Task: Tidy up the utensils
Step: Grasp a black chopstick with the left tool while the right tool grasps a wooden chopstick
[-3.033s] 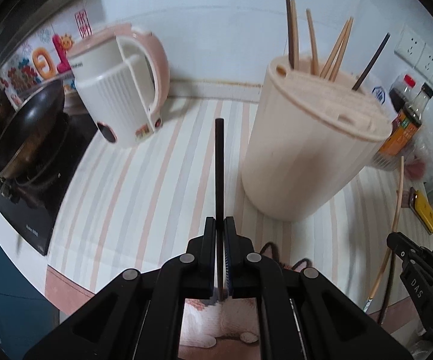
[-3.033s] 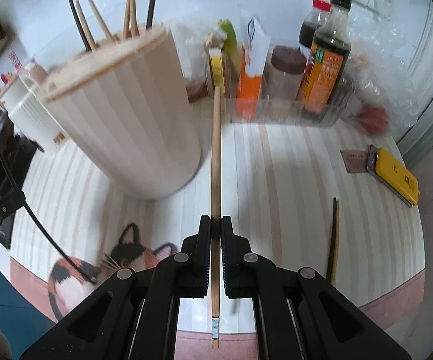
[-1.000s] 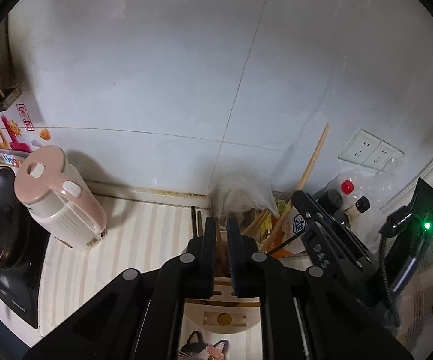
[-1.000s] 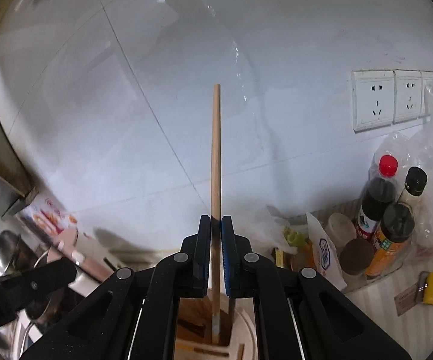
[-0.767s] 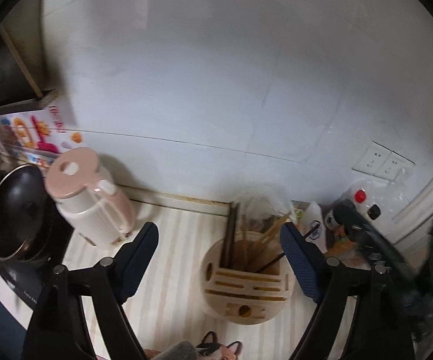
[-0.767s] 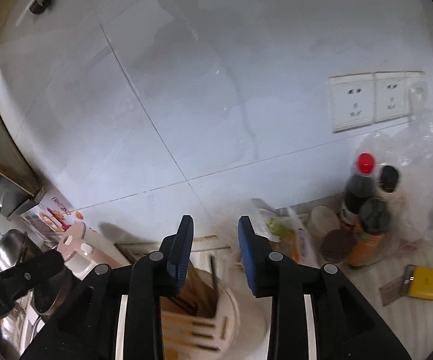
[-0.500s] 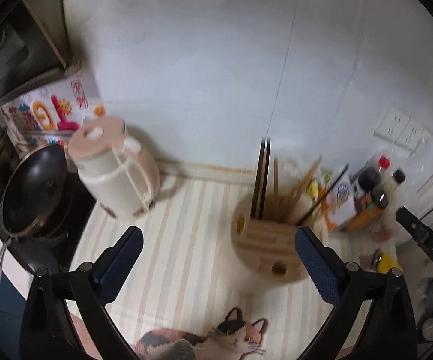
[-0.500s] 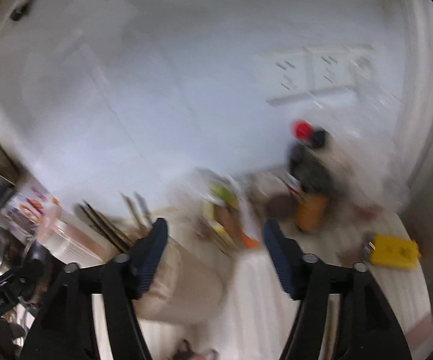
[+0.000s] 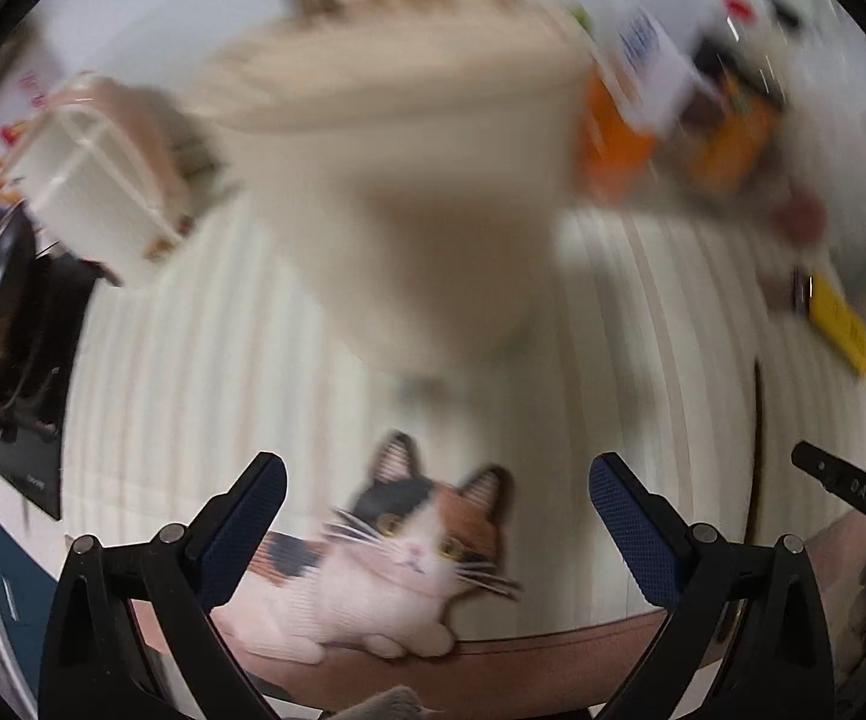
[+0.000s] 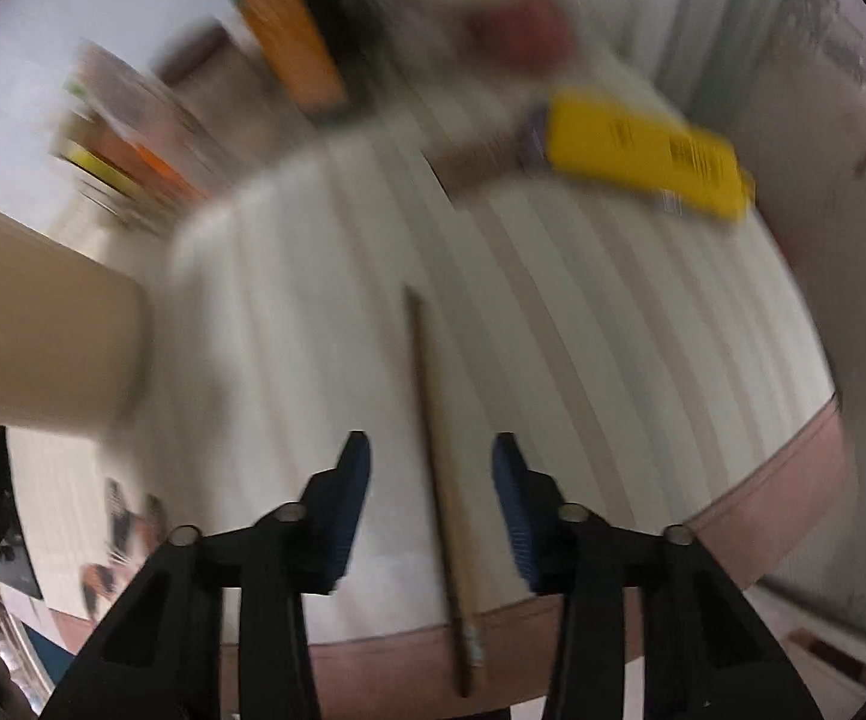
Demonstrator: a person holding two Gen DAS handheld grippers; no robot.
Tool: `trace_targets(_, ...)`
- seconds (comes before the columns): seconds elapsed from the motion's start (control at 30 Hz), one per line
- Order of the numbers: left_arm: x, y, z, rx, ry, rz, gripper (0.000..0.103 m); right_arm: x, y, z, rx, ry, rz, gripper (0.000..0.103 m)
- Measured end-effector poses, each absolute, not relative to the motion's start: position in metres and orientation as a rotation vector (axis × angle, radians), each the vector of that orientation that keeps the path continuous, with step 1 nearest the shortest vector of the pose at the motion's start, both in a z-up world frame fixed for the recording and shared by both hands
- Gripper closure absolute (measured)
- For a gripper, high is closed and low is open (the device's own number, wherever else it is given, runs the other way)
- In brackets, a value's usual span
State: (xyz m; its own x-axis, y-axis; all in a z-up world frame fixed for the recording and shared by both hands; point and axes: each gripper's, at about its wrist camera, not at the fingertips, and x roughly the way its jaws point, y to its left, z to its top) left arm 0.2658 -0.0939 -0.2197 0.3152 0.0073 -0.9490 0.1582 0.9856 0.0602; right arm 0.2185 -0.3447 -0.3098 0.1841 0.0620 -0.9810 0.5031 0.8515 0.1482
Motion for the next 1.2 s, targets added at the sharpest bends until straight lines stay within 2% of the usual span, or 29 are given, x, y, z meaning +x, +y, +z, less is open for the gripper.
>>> trace_targets(0.17, 0.260, -0.132, -0.254, 0.250, 1.308, -0.129, 0.000, 0.204, -0.348, -0.349, 0.521, 1.449, -0.296, 0.075)
trace_targets(0.33, 0.256, -0.150, -0.266, 0.294, 1.328, -0.154, 0.000, 0.197, -0.343, -0.357, 0.505, 1.465, -0.248, 0.095)
trace_targets(0.53, 0.250, -0.170, -0.273, 0.319, 1.343, -0.173, 0.000, 0.190, -0.336, -0.354, 0.399, 1.464, -0.274, 0.097)
trace_targets(0.7, 0.242, -0.209, -0.280, 0.314, 1.365, -0.247, 0.000, 0.170, -0.370, -0.354, 0.457, 1.449, -0.355, 0.097)
trace_targets(0.83, 0.235, -0.251, -0.291, 0.317, 1.400, -0.325, 0.005, 0.157, -0.401, -0.355, 0.471, 1.452, -0.422, 0.097)
trace_targets(1.03, 0.224, -0.303, -0.311, 0.373, 1.436, -0.389, 0.031, 0.137, -0.438, -0.356, 0.528, 1.443, -0.514, 0.097)
trace_targets(1.2, 0.218, -0.322, -0.317, 0.394, 1.409, -0.415, 0.072, 0.133, -0.446, -0.357, 0.550, 1.437, -0.530, 0.096)
